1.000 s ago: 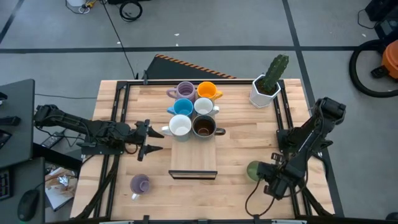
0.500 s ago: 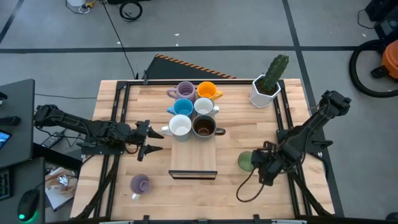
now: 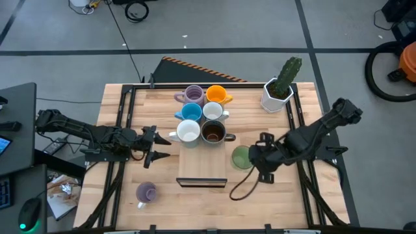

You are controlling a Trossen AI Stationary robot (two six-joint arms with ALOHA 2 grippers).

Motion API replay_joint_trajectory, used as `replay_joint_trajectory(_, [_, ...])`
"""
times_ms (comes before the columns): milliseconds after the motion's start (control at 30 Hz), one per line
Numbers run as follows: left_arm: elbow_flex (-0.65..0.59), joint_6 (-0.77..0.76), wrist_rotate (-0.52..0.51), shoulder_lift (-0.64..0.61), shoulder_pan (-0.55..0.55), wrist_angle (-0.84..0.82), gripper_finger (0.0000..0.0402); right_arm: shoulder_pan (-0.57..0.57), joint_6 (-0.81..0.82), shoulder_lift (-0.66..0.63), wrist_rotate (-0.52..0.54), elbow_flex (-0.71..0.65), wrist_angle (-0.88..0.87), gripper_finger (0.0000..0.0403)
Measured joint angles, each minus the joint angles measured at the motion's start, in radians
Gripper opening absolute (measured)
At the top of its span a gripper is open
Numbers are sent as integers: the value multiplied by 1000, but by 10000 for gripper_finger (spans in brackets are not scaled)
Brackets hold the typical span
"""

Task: Place coffee mugs
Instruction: Put the green mug on the shelf

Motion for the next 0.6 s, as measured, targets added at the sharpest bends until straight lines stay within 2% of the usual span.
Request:
replay_joint_trajectory(300, [0,-12,0,0,0,2,265,-119,-173,162,-56,253,-20,61])
replay_joint_trajectory(600, [0,-11,0,0,0,-4,265,-190,-271,301,-149,355,-37,61])
